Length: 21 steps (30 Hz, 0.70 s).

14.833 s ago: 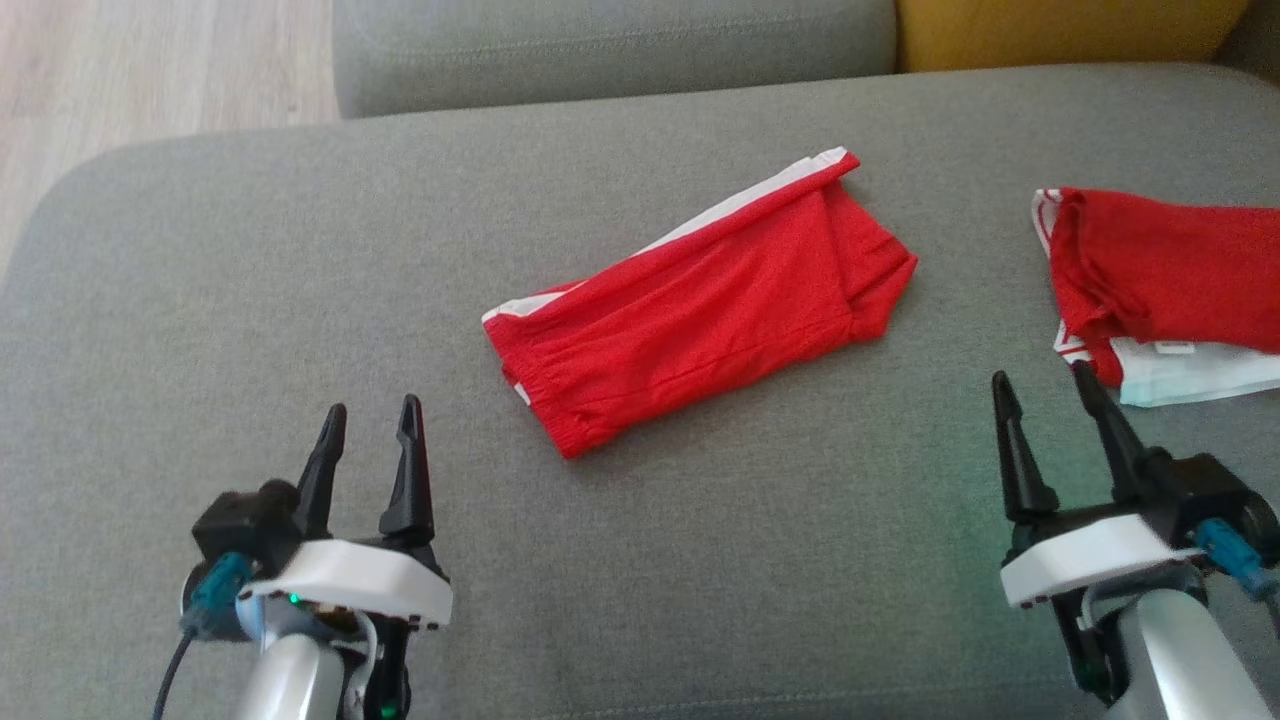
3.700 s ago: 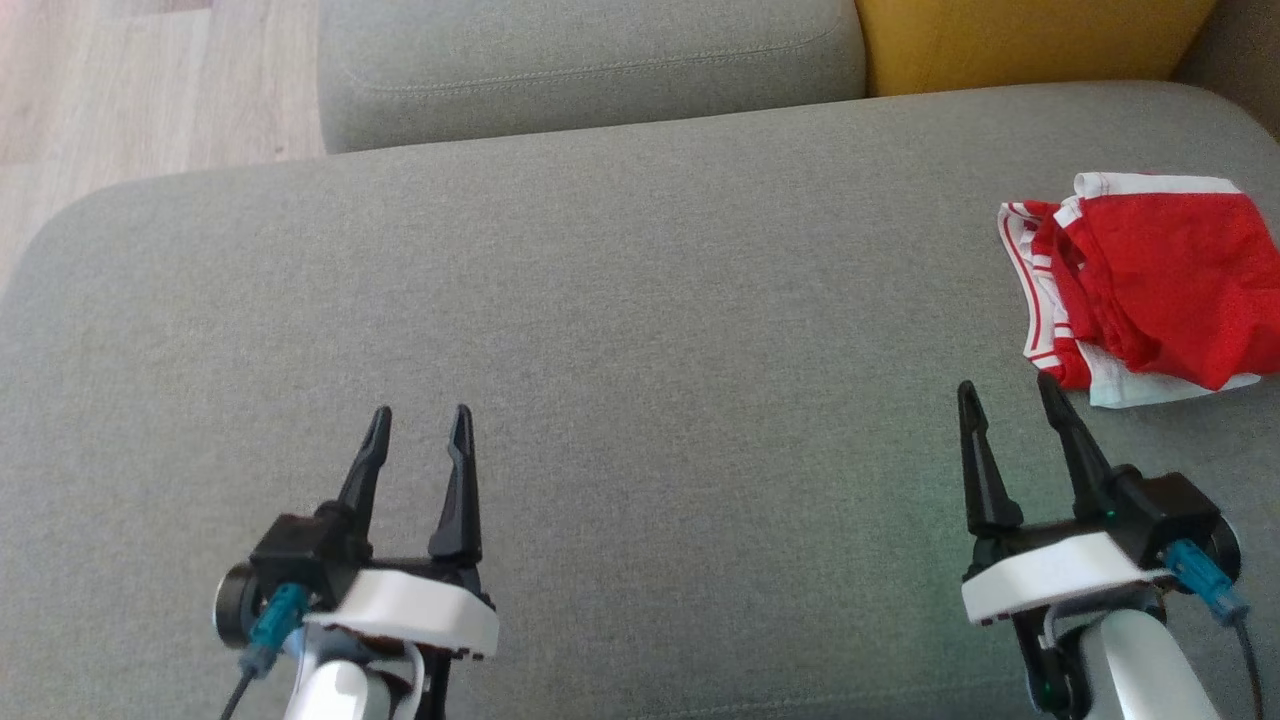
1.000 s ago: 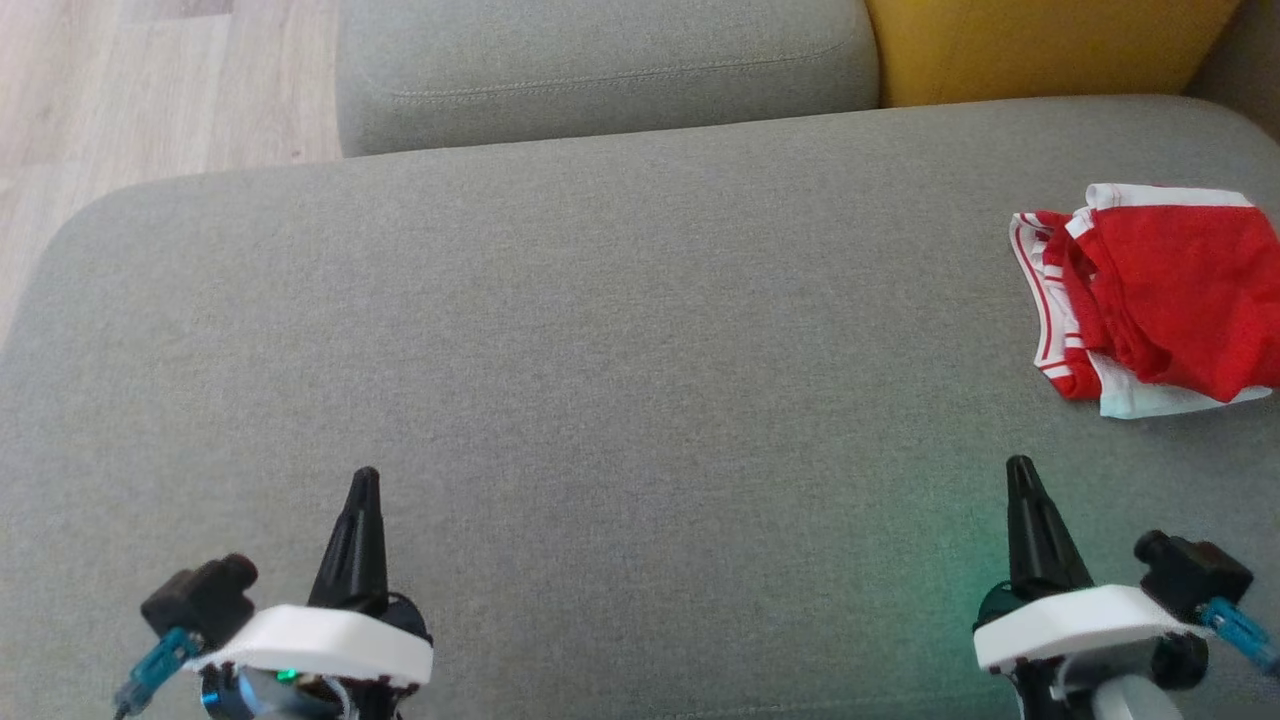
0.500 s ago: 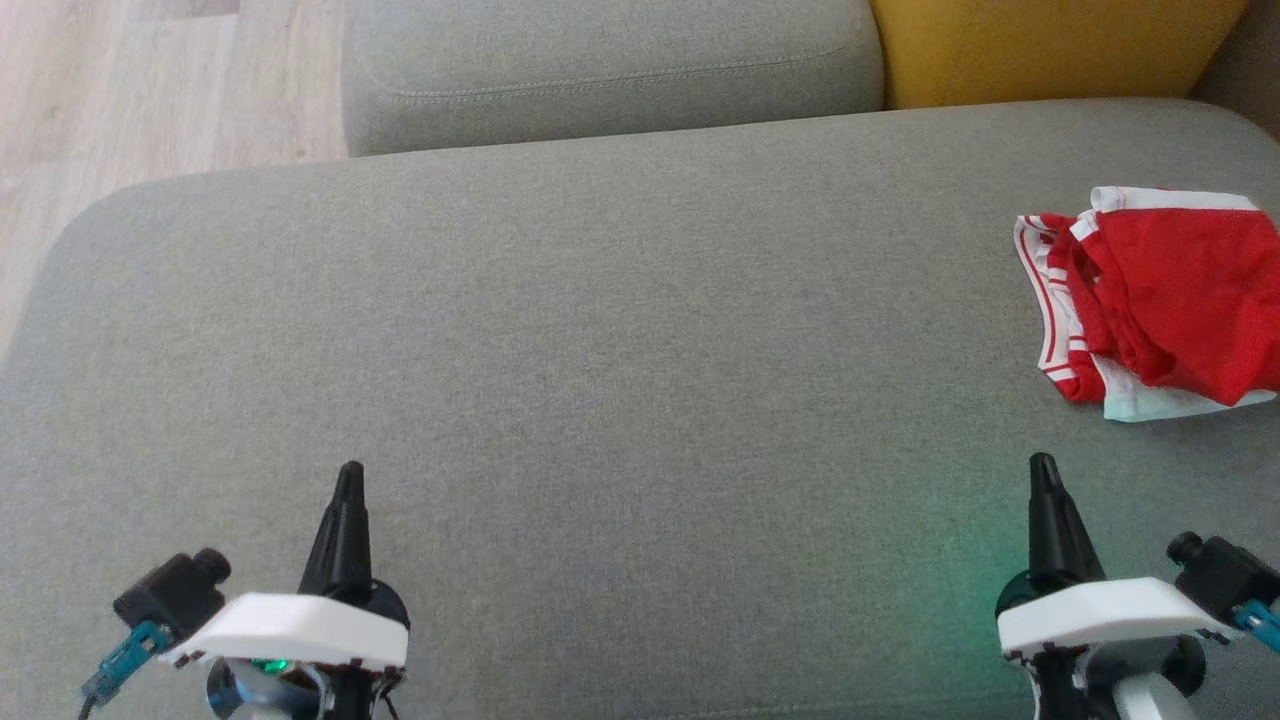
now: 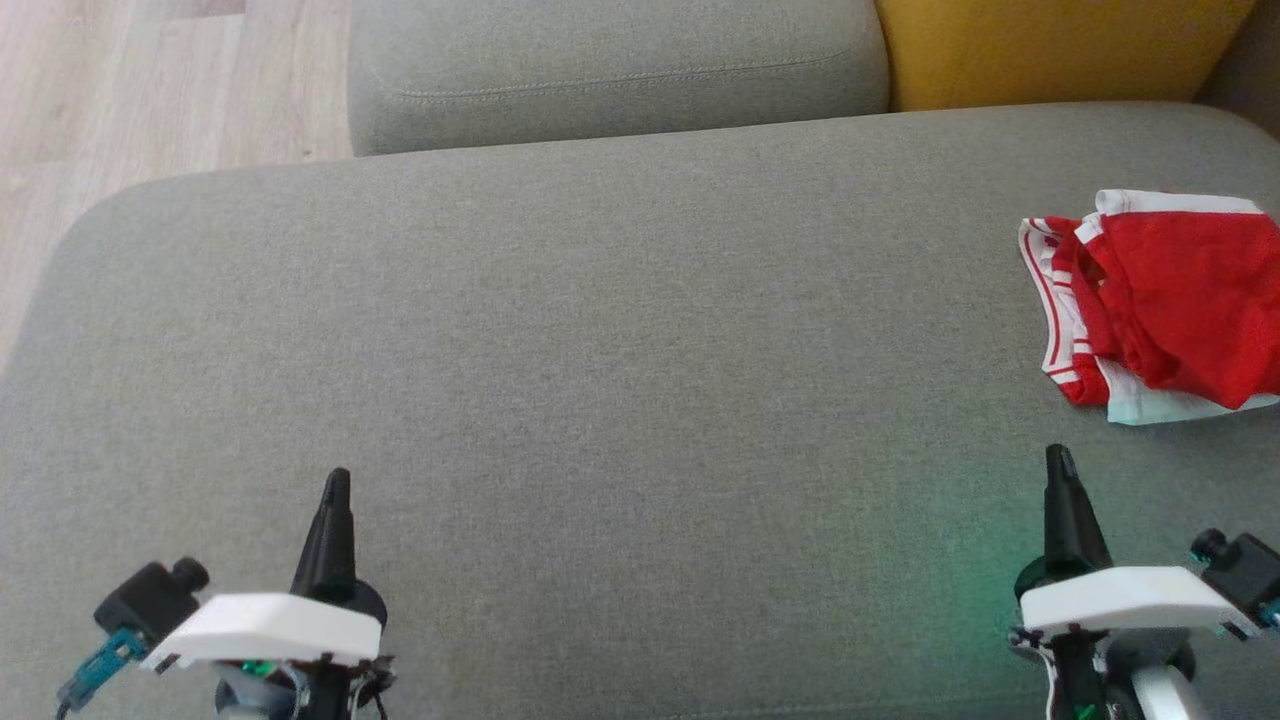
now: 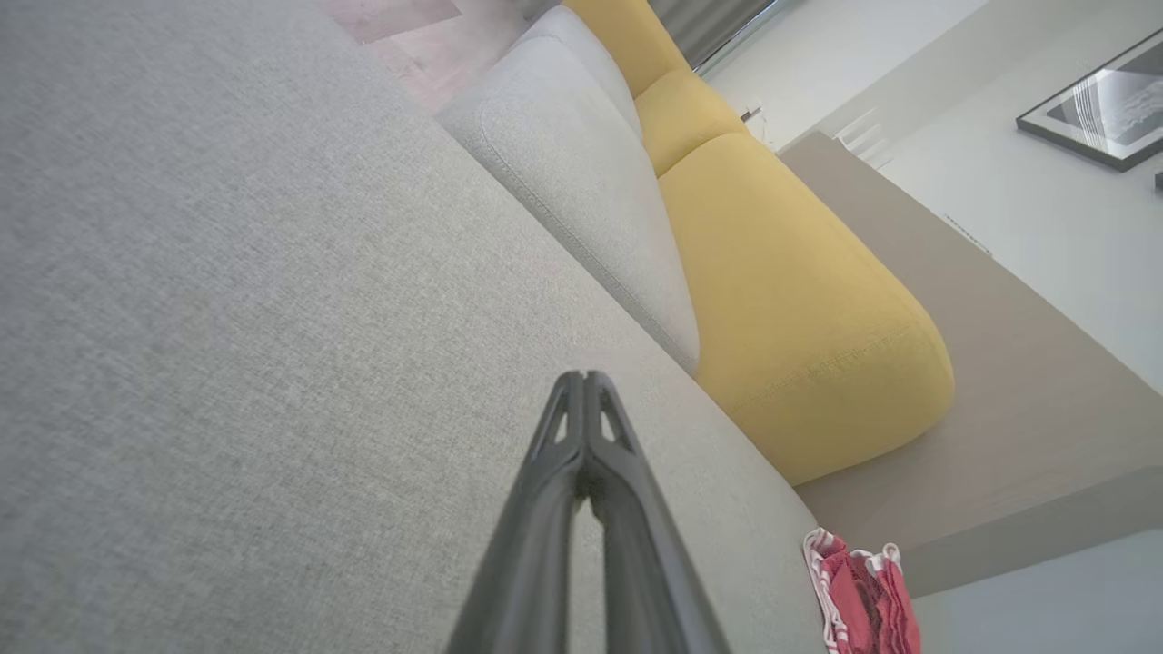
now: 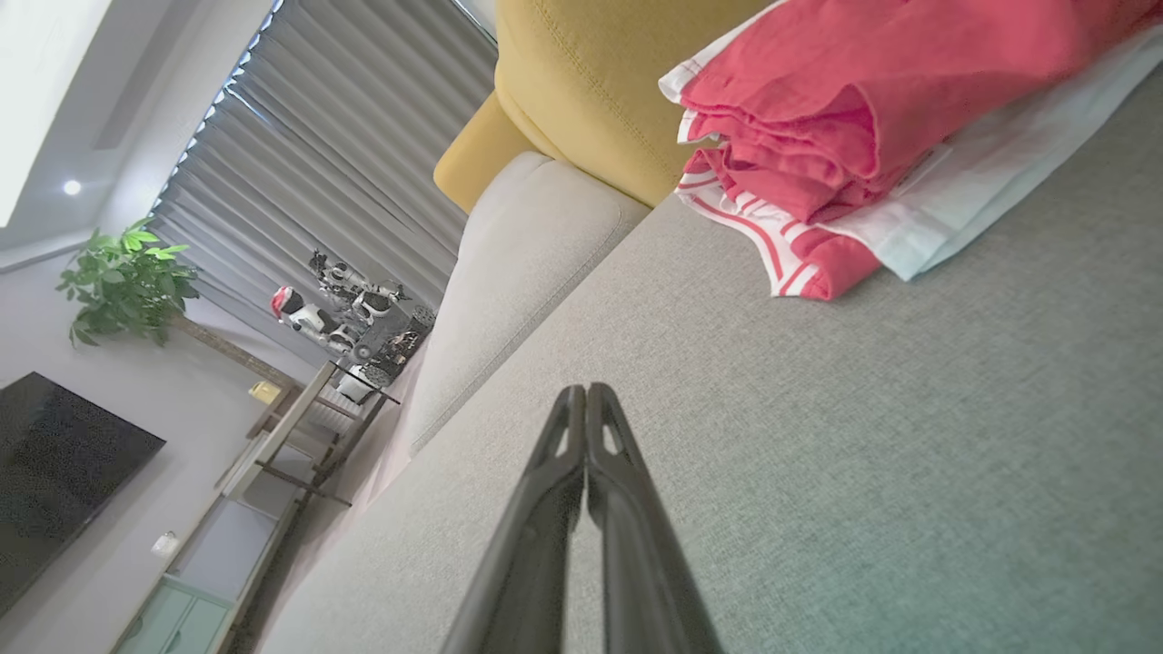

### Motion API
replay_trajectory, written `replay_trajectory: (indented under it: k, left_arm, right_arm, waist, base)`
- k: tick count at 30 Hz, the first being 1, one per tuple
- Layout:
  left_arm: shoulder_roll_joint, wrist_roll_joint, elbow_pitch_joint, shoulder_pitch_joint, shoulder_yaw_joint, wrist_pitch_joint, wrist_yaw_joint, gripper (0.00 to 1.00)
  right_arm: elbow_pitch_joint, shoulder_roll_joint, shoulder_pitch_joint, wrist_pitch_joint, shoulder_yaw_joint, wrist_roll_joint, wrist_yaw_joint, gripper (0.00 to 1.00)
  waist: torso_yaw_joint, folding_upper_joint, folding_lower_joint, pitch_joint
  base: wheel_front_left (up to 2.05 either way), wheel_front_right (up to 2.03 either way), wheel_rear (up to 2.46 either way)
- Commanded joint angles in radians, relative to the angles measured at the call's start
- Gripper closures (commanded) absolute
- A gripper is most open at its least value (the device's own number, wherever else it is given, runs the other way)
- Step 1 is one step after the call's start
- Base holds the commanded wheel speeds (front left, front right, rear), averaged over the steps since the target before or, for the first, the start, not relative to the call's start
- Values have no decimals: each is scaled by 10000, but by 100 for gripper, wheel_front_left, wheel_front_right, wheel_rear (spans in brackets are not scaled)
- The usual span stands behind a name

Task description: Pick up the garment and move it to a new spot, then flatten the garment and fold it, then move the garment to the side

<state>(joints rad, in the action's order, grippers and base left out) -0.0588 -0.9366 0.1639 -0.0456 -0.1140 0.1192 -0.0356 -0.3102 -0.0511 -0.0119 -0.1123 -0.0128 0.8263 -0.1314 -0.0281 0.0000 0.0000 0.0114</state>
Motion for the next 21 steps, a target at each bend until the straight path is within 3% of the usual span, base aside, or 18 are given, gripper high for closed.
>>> replay_trajectory:
  k: [1, 21]
  left_arm:
    - [-160, -192, -279, 644, 285, -43, -65, 100]
    - [-193, -2269, 39, 898, 734, -607, -330, 100]
  right_arm:
    - [379, -208, -512, 59, -15, 243, 2, 100]
    - [468, -230, -635, 619, 247, 2612, 4, 100]
  waist:
    - [3, 0, 0, -1]
    - [86, 0, 0, -25]
  base:
    - [0, 0, 0]
    - [0, 0, 0]
